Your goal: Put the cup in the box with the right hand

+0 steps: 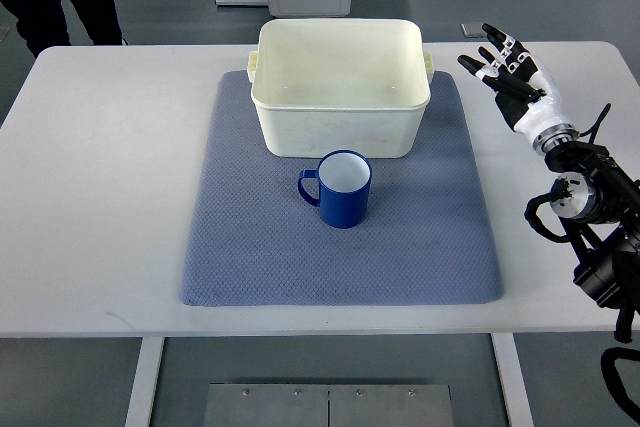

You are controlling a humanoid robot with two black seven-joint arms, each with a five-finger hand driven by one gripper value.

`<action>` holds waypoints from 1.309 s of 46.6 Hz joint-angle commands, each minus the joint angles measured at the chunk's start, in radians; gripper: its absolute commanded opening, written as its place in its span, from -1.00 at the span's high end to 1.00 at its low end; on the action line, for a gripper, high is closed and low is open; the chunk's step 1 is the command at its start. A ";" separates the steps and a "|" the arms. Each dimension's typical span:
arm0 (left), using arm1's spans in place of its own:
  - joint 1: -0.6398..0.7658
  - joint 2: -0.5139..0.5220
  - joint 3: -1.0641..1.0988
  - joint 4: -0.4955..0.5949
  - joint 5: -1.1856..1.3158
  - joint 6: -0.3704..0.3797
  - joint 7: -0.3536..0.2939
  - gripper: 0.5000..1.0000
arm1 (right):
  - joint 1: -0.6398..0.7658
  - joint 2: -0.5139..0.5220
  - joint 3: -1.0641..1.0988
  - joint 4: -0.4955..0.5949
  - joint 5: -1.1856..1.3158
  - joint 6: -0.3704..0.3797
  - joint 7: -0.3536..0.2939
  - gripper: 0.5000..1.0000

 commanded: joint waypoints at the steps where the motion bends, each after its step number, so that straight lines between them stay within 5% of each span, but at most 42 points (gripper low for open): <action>1: 0.001 0.000 0.000 0.000 0.002 0.001 0.000 -1.00 | 0.001 0.000 0.000 0.000 0.001 0.000 0.001 -1.00; 61: 0.004 0.000 -0.003 0.000 0.002 0.000 -0.001 -1.00 | 0.012 -0.032 -0.014 0.005 0.051 0.002 -0.002 -1.00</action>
